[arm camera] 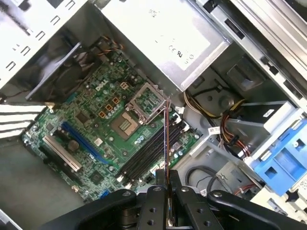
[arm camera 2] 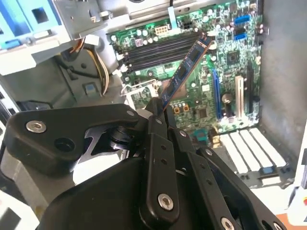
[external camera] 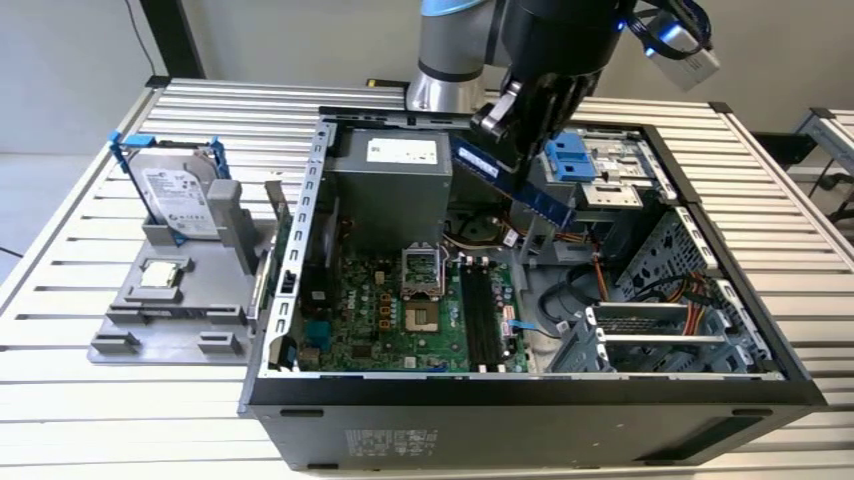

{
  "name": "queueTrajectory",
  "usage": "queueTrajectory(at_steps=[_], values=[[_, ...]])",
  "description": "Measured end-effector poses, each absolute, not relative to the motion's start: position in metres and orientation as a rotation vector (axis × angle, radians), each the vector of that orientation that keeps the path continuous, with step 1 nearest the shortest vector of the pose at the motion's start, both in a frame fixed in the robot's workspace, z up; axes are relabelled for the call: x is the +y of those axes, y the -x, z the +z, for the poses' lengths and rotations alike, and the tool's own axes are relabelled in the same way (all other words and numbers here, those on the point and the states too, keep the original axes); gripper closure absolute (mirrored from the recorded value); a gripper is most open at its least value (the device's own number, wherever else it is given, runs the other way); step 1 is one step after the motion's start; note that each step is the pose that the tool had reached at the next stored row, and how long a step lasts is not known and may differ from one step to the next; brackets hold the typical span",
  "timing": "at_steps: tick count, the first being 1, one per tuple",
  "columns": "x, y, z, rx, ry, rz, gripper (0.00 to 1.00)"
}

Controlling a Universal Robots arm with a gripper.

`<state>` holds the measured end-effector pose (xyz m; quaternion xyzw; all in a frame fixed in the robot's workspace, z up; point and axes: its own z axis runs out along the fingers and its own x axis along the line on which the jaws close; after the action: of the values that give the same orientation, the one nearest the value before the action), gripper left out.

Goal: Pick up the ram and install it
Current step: 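Insert the ram into the slot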

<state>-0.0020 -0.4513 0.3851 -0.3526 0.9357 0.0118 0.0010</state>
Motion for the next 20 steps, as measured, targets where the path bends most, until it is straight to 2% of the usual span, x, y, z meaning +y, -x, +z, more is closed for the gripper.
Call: queueTrajectory(at_steps=[20], values=[[-0.451, 0.002, 0.3838, 3.085, 0.559, 0.036, 1.0]])
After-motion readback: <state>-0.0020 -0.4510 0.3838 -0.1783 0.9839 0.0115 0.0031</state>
